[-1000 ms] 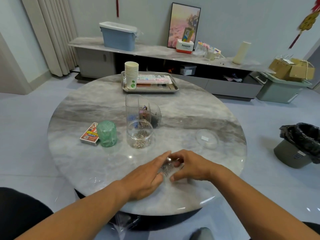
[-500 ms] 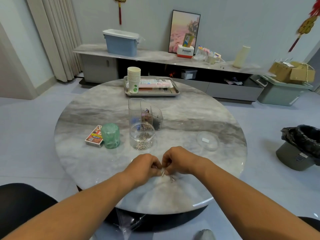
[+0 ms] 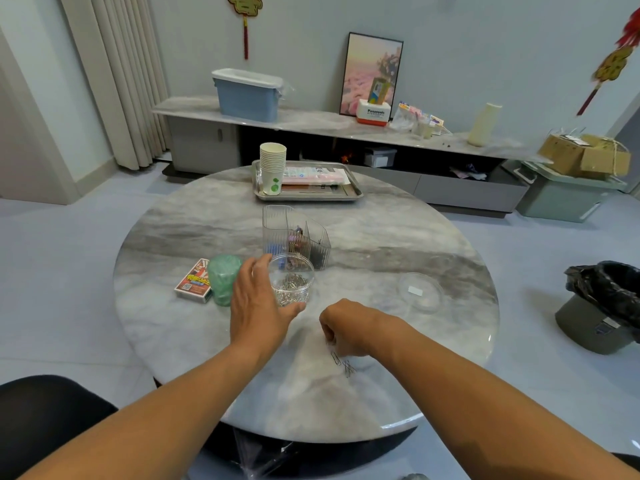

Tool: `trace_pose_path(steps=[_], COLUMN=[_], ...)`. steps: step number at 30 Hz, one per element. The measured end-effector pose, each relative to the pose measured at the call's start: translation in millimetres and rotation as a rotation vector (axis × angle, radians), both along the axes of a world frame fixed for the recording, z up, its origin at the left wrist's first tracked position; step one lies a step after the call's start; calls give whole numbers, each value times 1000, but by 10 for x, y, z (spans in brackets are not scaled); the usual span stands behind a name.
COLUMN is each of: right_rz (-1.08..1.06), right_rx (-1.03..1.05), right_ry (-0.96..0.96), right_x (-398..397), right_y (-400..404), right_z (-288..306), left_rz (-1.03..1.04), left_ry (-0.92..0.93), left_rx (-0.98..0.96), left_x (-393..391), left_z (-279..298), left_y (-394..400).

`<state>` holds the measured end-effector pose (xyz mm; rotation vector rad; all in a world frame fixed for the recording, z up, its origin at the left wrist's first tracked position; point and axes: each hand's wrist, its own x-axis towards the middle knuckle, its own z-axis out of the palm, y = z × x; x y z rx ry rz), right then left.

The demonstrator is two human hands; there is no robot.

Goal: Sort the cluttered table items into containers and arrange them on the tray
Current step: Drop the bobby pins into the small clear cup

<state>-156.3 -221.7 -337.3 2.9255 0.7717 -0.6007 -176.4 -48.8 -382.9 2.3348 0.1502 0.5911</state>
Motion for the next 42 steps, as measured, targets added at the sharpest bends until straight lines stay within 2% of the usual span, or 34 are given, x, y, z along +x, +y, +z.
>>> trace_pose_path(steps=[4, 7, 12, 15, 17, 21, 24, 26, 28, 31, 37, 42], right_rz=[8, -125, -399, -406, -334, -148, -237, -366, -393, -283, -134, -88], right_rx=[29, 171, 637, 754, 711, 539, 656, 710, 601, 265, 21, -28], right_ry=[-27, 14, 8, -112, -184, -205, -291, -260, -83, 156, 94, 46], right_x=[7, 33, 128, 240, 303, 334, 300, 269, 208, 74, -69, -67], right_y=[-38, -134, -205, -87, 18, 115, -6, -164, -323, -397, -156, -88], right_z=[-22, -13, 284, 448, 471, 373, 303, 242, 179, 102, 47, 64], left_rz=[-59, -62, -70, -149, -241, -332, -313, -293, -291, -298, -323, -331], left_ry=[141, 205, 125, 14, -33, -54, -74, -79, -84, -86, -106, -134], left_rx=[-161, -169, -159, -59, 5, 95, 102, 96, 84, 87, 116, 142], left_x=[226, 341, 352, 256, 170, 58, 32, 16, 0, -20, -88, -125], left_z=[9, -21, -108, -111, -110, -79, -59, -71, -90, -106, -142, -158], left_y=[-43, -101, -84, -99, -102, -80, -39, 5, 39, 45, -22, -46])
